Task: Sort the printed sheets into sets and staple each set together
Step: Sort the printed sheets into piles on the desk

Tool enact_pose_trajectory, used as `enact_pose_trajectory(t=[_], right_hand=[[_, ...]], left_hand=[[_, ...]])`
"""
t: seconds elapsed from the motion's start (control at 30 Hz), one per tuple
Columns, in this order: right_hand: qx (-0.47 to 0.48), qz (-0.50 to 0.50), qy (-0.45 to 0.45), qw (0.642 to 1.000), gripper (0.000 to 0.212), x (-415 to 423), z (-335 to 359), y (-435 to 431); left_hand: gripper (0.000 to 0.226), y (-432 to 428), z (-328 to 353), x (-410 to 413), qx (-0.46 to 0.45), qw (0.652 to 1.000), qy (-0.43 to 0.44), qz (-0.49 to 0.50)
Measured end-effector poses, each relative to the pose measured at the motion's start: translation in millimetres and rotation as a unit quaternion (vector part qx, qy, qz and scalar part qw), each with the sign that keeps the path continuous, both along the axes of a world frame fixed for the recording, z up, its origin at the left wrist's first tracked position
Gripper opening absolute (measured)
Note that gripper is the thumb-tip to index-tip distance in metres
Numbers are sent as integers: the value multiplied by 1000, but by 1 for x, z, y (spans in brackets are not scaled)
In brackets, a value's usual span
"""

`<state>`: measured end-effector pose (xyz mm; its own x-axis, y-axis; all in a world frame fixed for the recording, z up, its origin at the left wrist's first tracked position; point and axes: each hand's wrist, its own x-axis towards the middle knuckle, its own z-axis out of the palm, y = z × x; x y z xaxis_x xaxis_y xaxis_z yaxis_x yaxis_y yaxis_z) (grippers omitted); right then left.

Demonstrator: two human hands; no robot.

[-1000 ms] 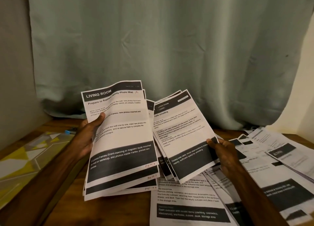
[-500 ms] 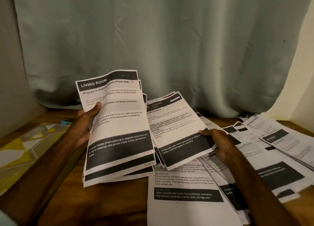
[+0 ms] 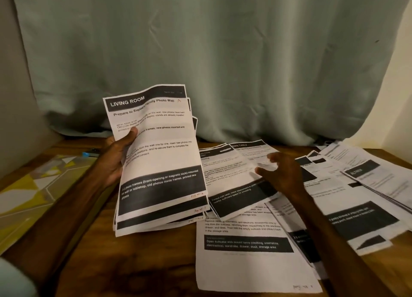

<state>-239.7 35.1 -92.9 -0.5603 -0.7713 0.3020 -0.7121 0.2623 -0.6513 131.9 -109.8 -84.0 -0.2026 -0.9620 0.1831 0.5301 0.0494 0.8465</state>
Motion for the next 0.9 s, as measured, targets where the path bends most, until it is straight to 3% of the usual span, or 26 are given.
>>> enact_pose_trajectory(t=[0.07,0.17,0.33,0.5,0.6,0.67,0.77,0.9], right_hand=[[-69,31,52,996,67,19,0,1],[-55,142,-97,984,85,62,4,0],[8,326,-276,904,119,96,0,-6],[-39,378,-395,837,74,96,7,4],[-80,402,-450,793,51,94,24,17],[-89,401,-451,792,45,92,37,22],[-103,360,-435,819,41,80,56,28],[-151,288,-383,864,42,56,73,38]], left_hand=[[34,3,1,-4,0,1000,-10,-4],[46,12,9,-7,-10,999,-39,-15],[56,34,29,-19,-27,998,-60,3],[40,63,59,-40,-78,993,-84,-41],[43,80,83,-52,-111,986,-102,-71],[44,87,95,-56,-118,985,-99,-79],[30,97,113,-60,-123,988,-78,-59],[9,103,128,-60,-207,959,-174,90]])
